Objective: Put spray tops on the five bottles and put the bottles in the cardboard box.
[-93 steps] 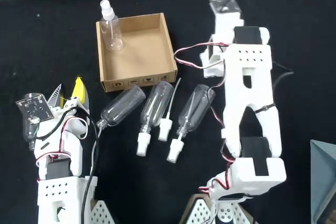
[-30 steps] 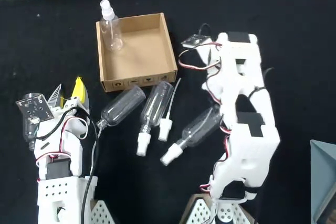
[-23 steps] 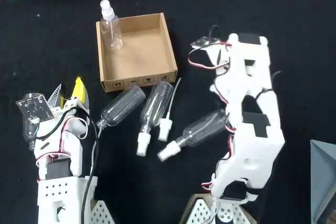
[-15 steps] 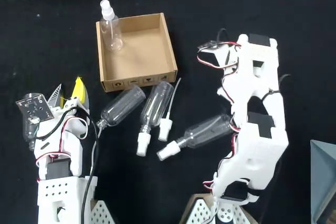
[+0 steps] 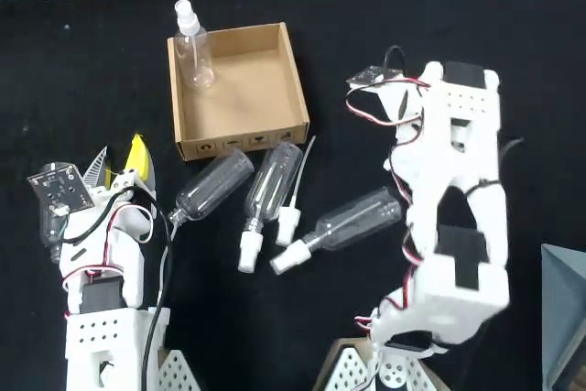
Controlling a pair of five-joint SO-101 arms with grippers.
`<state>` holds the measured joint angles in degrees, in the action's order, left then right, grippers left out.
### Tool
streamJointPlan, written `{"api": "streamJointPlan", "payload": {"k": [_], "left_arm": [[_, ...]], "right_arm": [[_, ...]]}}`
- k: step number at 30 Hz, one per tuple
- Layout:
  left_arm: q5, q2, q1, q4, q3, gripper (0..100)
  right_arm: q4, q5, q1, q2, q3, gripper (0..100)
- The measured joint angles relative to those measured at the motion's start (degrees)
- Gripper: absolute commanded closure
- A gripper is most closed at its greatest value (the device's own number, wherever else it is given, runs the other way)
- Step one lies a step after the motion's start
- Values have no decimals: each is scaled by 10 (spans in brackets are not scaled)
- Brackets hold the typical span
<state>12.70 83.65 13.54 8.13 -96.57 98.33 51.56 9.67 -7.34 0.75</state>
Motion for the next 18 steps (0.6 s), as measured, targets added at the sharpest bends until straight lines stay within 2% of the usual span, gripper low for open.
{"api": "streamJointPlan", "payload": {"k": [8,12,14,18], "left_arm": [[0,0,0,0,0,824],[0,0,0,0,0,824],[0,0,0,0,0,824],[0,0,0,0,0,823]], "right_arm": [[2,3,0,104,7,983],[2,35,0,149,40,979],[2,44,0,171,66,937],[2,46,-15,204,105,792]]}}
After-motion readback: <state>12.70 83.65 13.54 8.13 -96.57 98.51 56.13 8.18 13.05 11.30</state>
